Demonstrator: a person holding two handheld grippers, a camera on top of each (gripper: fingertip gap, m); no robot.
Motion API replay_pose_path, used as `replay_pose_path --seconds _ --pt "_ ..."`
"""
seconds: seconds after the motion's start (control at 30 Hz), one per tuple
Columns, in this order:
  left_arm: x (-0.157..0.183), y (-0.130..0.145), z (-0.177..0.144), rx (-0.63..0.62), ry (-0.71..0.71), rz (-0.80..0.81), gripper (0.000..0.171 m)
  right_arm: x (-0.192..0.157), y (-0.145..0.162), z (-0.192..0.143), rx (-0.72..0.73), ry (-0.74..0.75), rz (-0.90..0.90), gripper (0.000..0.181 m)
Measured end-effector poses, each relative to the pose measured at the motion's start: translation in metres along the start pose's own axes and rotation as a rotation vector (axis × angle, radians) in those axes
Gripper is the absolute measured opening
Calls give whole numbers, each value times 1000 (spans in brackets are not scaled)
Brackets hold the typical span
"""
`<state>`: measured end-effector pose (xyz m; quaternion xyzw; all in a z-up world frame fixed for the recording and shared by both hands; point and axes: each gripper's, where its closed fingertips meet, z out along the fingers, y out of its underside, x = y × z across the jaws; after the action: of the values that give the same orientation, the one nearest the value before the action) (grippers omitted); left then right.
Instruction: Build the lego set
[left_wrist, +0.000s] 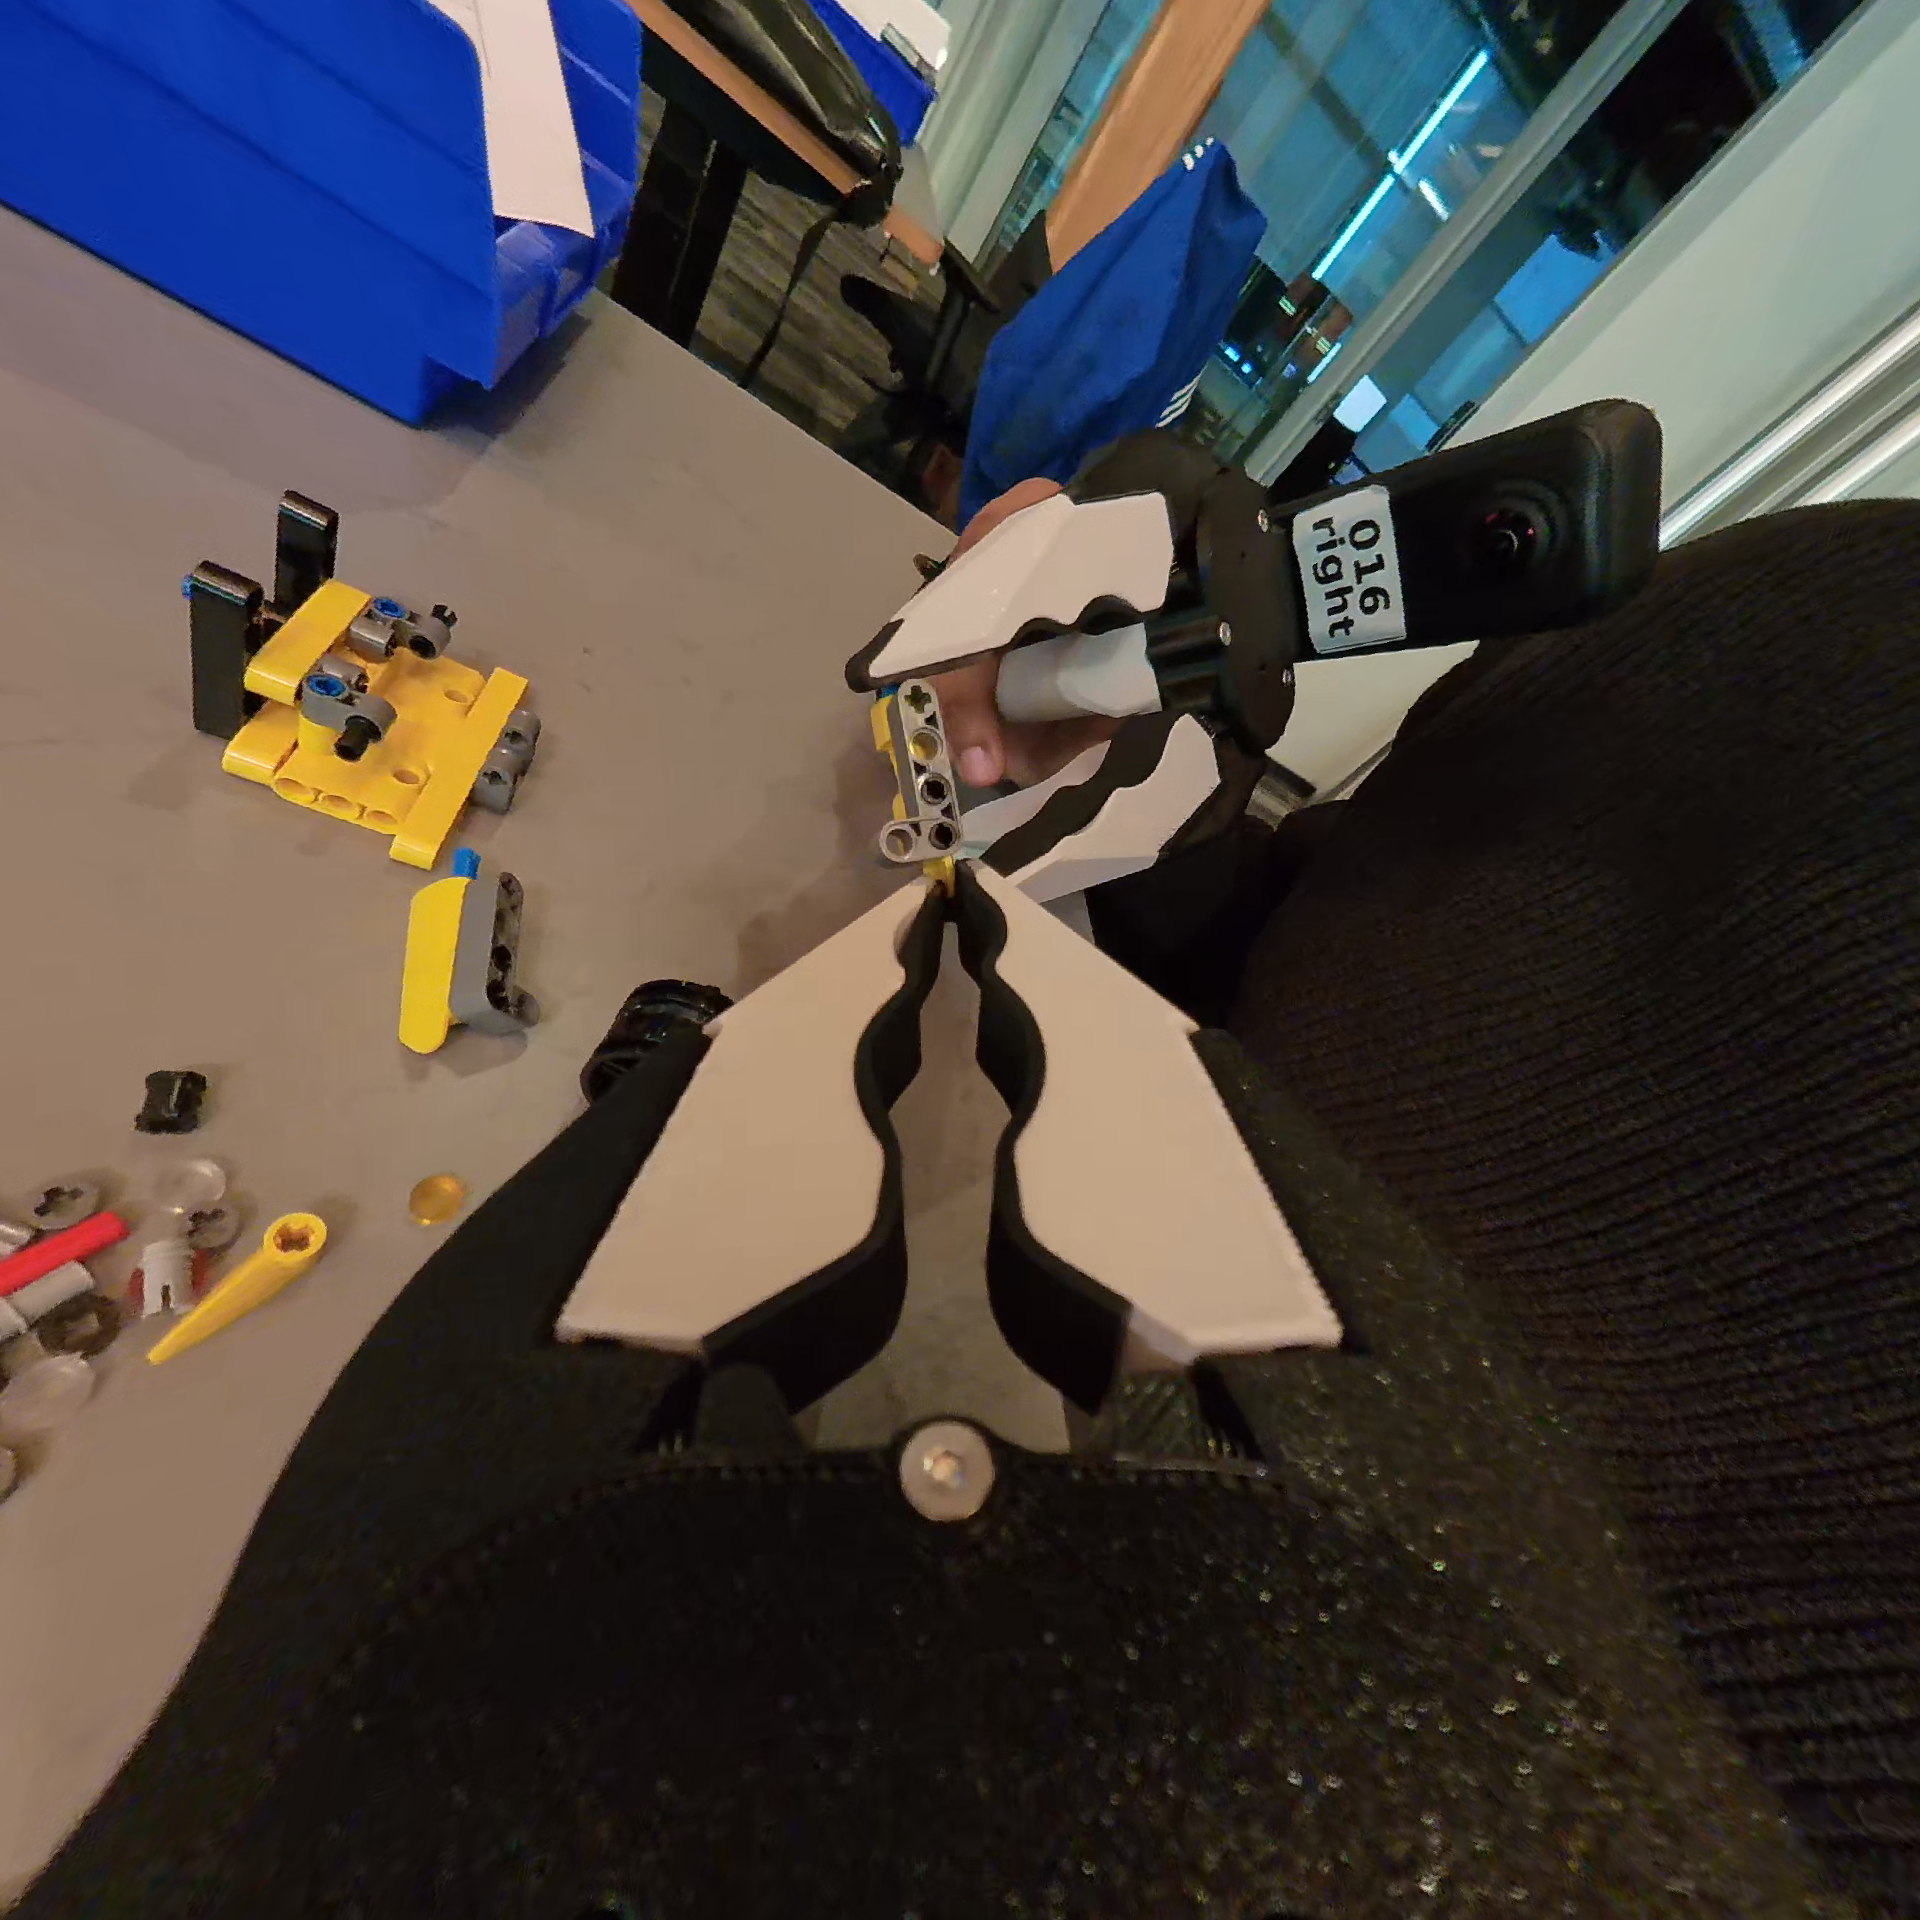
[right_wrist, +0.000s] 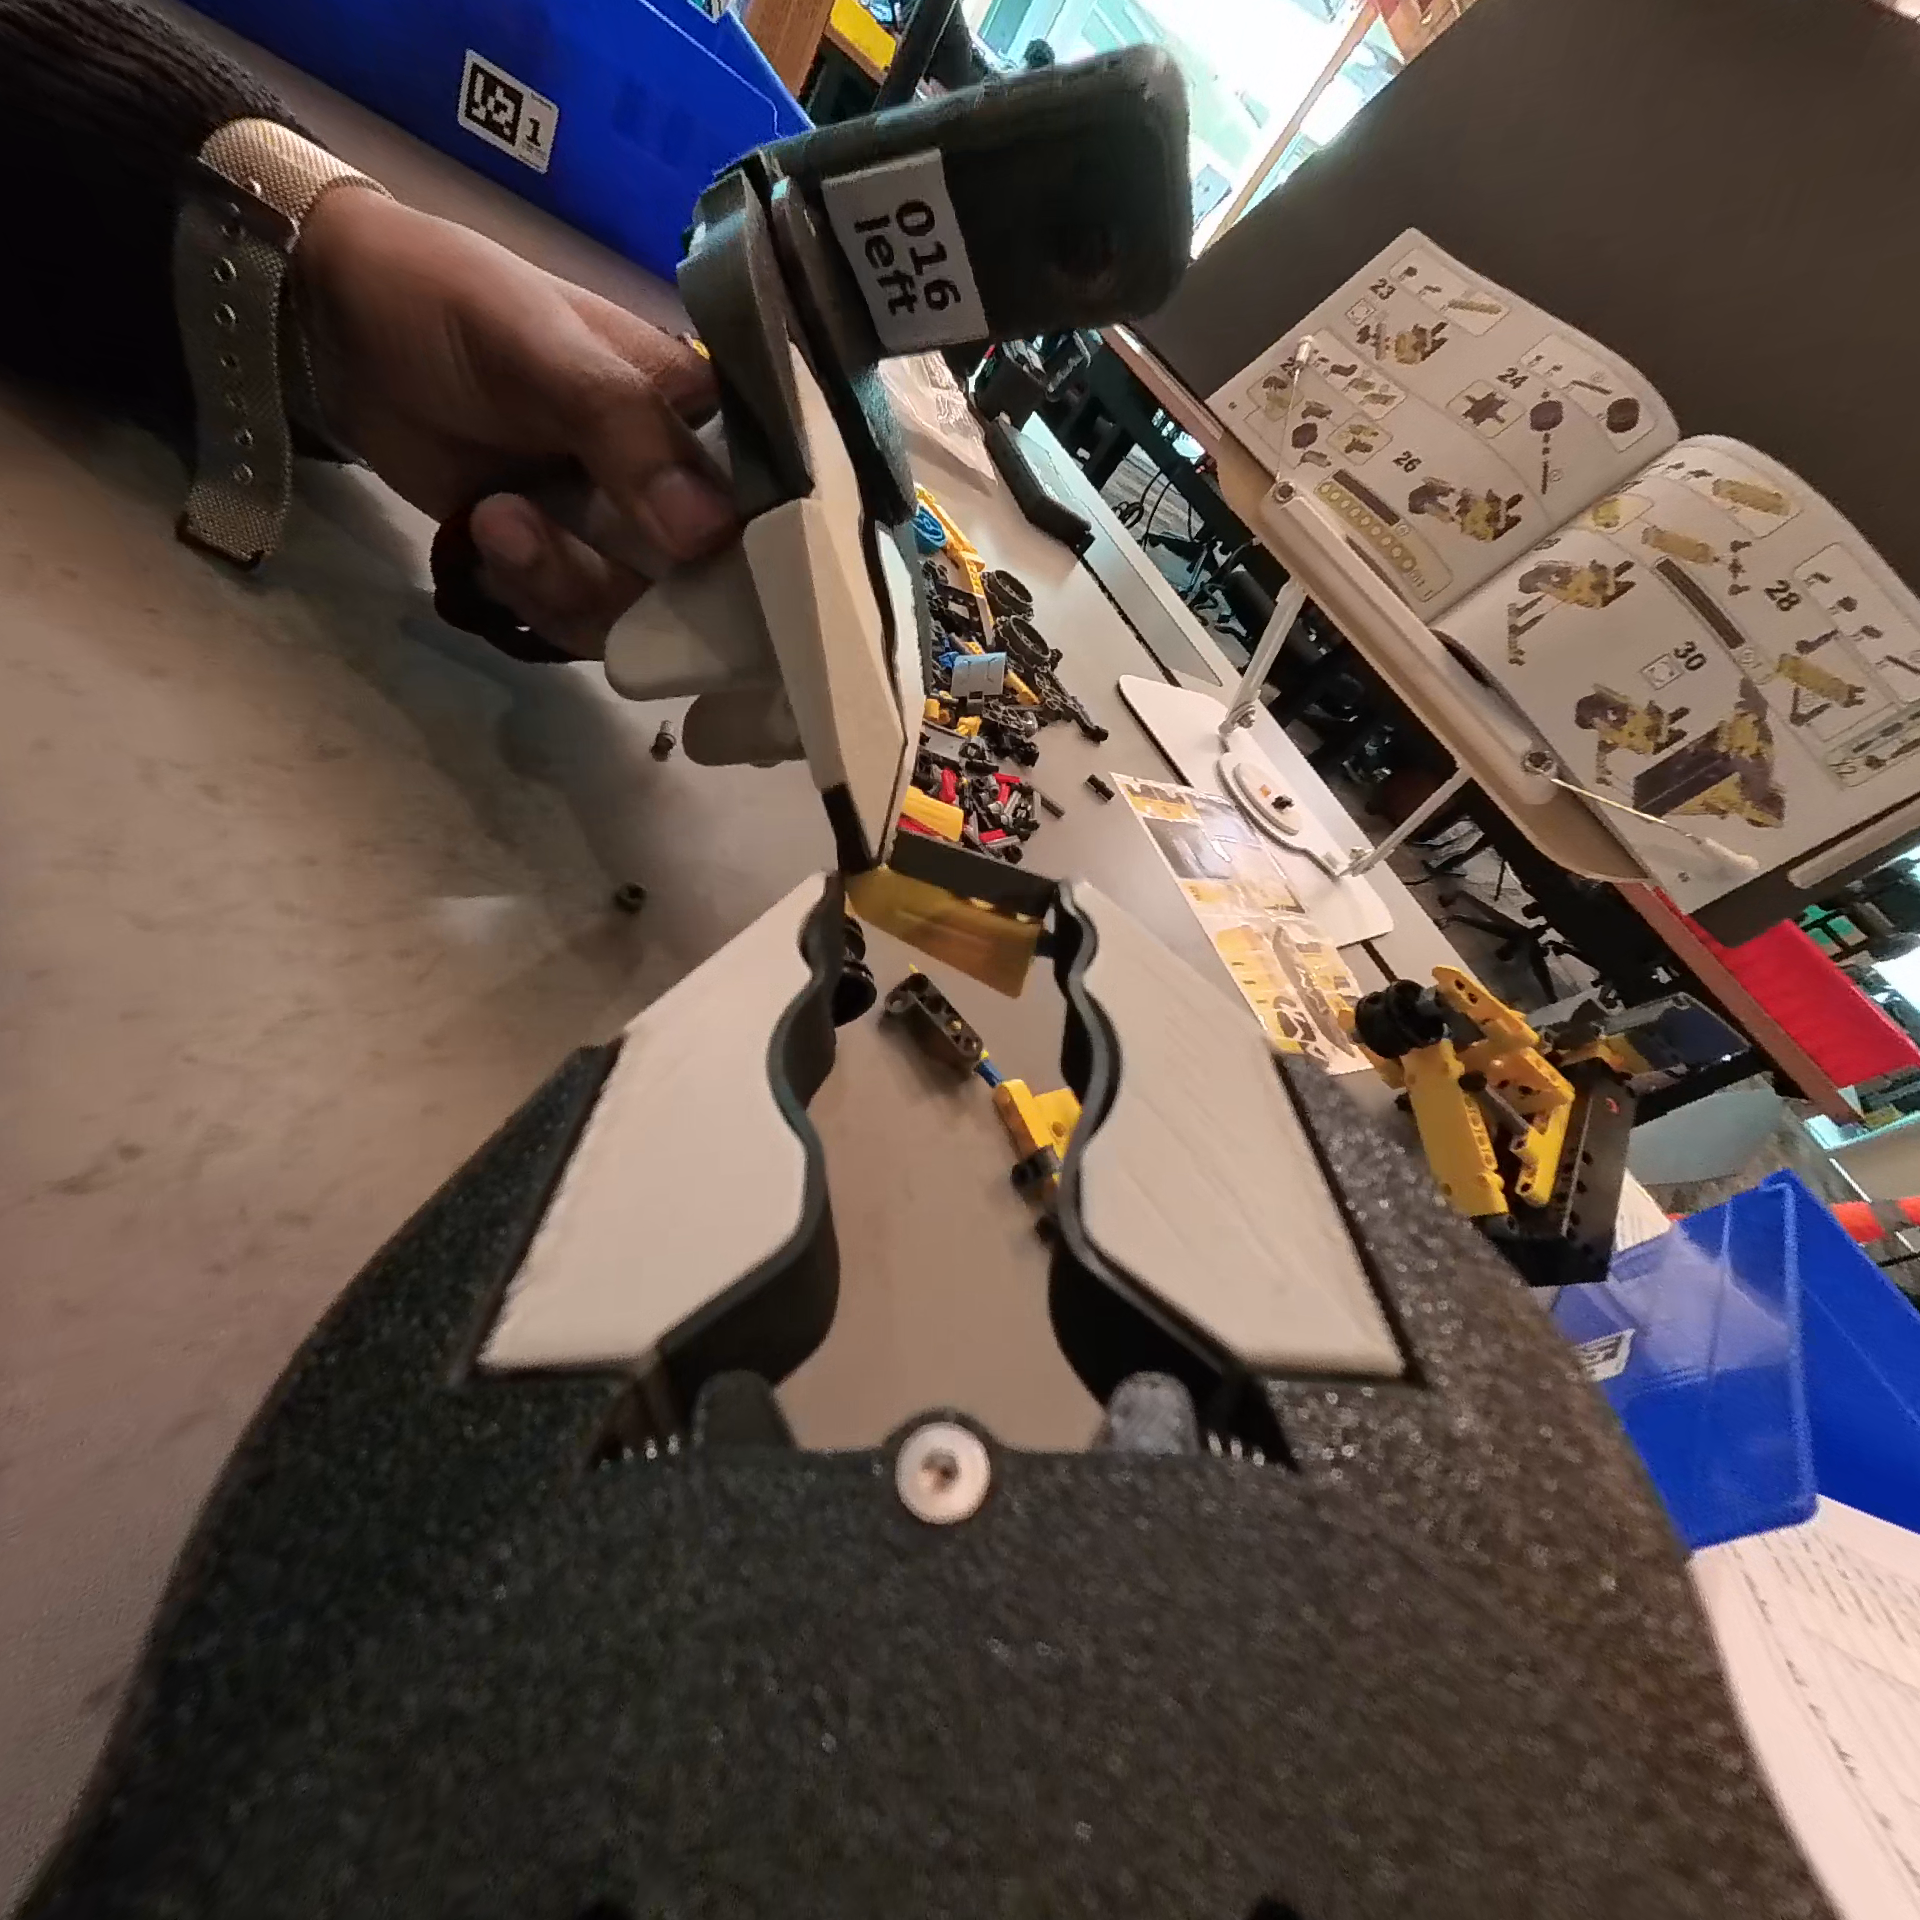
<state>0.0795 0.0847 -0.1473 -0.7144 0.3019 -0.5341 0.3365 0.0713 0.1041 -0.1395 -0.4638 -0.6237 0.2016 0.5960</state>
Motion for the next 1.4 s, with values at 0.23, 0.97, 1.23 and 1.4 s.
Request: replay_pose_path --seconds 0.23,0.97,1.23,1.4 --pt "1 -4 -5 32 55 -60 0 7 -3 -2 26 66 -30 49" --pt "-2 -25 -21 172 42 -53 0 18 0 -6 91 -16 316 45" --pt "-21 -31 -30 163 -250 185 0 29 16 -3 88 -192 822 39" --pt "-18 -31 -27 152 -292 263 0 27 9 -2 168 -278 1013 33"
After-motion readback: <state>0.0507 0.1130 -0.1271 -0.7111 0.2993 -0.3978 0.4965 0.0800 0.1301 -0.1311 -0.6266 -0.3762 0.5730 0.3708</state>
